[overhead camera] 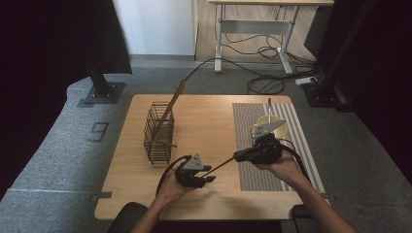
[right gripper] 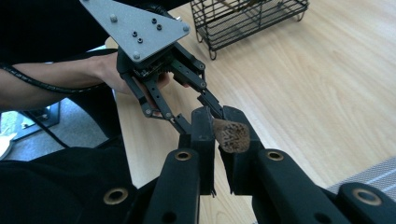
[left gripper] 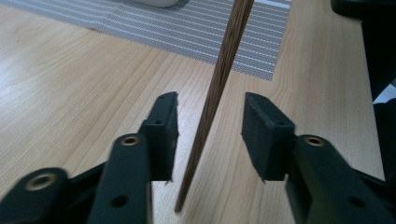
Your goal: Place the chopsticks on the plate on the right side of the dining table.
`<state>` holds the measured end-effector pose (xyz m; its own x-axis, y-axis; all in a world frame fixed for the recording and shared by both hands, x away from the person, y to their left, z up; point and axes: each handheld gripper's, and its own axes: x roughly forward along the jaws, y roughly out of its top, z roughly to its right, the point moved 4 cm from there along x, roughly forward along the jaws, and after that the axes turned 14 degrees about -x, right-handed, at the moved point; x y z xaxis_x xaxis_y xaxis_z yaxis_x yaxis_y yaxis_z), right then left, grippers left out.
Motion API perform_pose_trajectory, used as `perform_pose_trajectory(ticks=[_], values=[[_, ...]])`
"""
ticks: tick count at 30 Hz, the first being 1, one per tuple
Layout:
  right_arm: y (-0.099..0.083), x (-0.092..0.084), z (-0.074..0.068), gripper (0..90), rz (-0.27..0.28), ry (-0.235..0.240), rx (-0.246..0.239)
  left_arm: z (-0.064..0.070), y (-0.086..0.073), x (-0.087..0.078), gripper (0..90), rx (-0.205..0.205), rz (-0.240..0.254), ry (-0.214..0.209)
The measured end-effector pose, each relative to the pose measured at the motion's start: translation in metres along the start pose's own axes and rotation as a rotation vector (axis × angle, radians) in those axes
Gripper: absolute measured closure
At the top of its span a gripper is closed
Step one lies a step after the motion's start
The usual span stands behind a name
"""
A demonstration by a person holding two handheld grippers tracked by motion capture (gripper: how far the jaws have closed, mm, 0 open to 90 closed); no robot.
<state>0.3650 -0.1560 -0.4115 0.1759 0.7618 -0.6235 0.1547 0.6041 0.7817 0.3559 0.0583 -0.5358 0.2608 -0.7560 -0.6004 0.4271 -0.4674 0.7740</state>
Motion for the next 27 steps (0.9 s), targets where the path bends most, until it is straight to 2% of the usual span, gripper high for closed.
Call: perform_pose_trajectory(ticks=[3, 4, 11, 18, 22, 27], values=[[0.0004, 0.0061, -0.0018, 82.4, 0.006, 0.023, 0.005, 0.0018, 0.0003, -0.0008, 66.4, 0.014, 0.011, -0.014], [0.0004, 0.0061, -0.0018, 82.4, 0.006, 0.023, 0.005, 0.0022, 0.0005, -0.0012, 66.4, 0.019, 0.015, -0.017], [0.0011, 0.0079, -0.0017, 82.4, 0.025, 0.048, 0.019, 0.0029, 0.0014, -0.0056, 81.1, 0.050, 0.040, -0.032], [0.0007, 0.0051, 0.0002, 81.8, 0.044, 0.060, 0.035, 0.0066, 0.0015, -0.0077, 84.0, 0.102, 0.056, -0.051], [0.0012, 0.0052, 0.0020, 74.5, 0.021, 0.002, 0.007, 0.0074, 0.0017, -0.0069, 84.8, 0.102, 0.057, -0.062], [0.0043, 0.0087, 0.0057, 49.7, -0.002, -0.112, -0.038, 0.0073, 0.0011, -0.0048, 85.0, 0.101, 0.034, -0.059]])
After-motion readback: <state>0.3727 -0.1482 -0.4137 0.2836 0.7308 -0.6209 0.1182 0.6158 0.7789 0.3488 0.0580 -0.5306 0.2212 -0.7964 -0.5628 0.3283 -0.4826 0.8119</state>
